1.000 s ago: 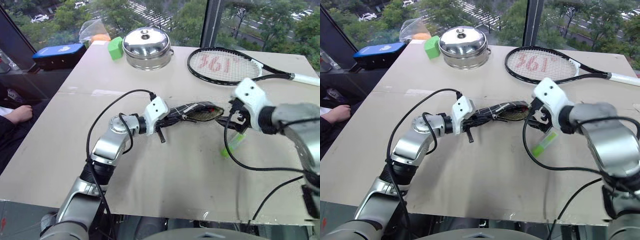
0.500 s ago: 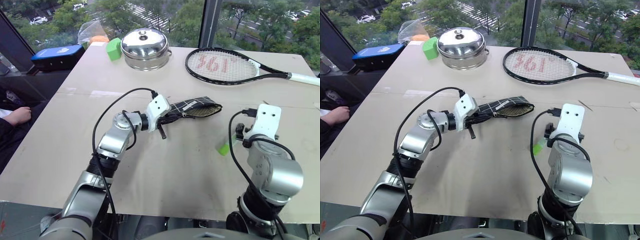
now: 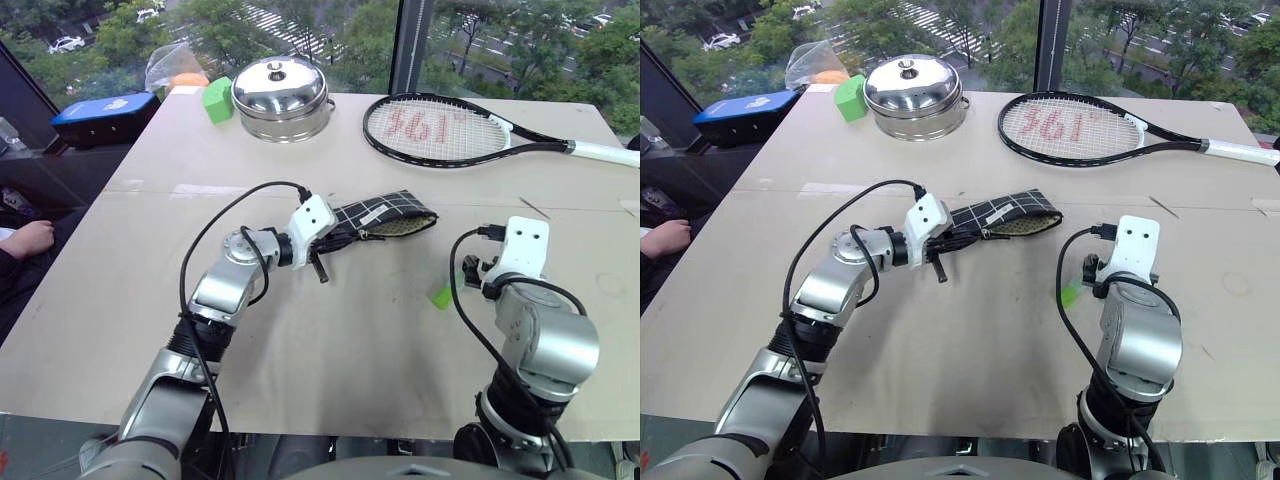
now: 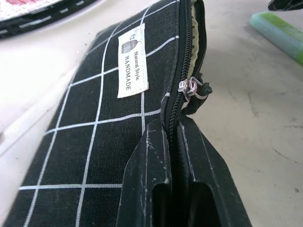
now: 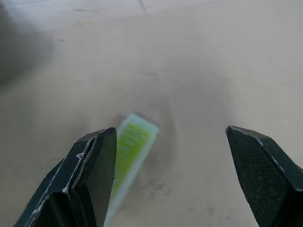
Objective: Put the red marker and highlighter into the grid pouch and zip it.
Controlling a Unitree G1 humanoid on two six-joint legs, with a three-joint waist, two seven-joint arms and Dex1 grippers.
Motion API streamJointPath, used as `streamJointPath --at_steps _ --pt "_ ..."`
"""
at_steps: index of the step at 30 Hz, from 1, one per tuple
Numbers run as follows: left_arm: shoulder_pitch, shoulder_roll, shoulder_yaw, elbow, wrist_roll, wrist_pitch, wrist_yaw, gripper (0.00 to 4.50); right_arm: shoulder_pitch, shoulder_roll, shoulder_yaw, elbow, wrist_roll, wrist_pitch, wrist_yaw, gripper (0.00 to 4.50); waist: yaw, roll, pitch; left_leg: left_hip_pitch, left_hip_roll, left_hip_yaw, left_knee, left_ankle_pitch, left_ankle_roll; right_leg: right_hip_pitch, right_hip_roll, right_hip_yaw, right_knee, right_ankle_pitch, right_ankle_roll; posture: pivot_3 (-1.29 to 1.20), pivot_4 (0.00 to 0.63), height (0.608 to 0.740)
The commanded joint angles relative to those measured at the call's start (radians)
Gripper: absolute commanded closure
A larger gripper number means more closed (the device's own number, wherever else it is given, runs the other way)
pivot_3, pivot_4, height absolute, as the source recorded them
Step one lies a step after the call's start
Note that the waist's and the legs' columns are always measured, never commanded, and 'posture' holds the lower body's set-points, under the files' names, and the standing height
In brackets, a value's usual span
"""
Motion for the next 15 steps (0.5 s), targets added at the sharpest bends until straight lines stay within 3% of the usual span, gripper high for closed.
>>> streamJointPath --at_steps 1,12,15 --pt "0.001 0.003 0.014 -0.041 -0.002 0.002 0.007 4.5 0.04 0.355 -0.087 -0.043 -0.023 0.006 0.045 0.79 0.0 0.0 0.0 0.0 0.0 0.0 0.0 0.0 0.0 0.0 0.0 0.0 0.0 0.0 0.0 0.0 0.15 0.74" --pt "0.008 -0.002 0.01 -0.052 -0.005 0.009 0.011 4.5 -0.057 0.372 -0.112 0.062 -0.204 0.006 0.214 0.79 0.0 0.0 0.0 0.0 0.0 0.0 0.0 0.0 0.0 0.0 0.0 0.0 0.0 0.0 0.0 0.0 0.15 0.74" --pt "0.01 -0.003 0.011 -0.057 -0.006 0.014 0.014 4.5 -0.099 0.264 -0.098 0.085 -0.2 0.006 0.319 0.79 -0.001 0.0 0.0 0.0 0.0 0.0 0.0 0.0 0.0 0.0 0.0 0.0 0.0 0.0 0.0 0.0 0.15 0.74"
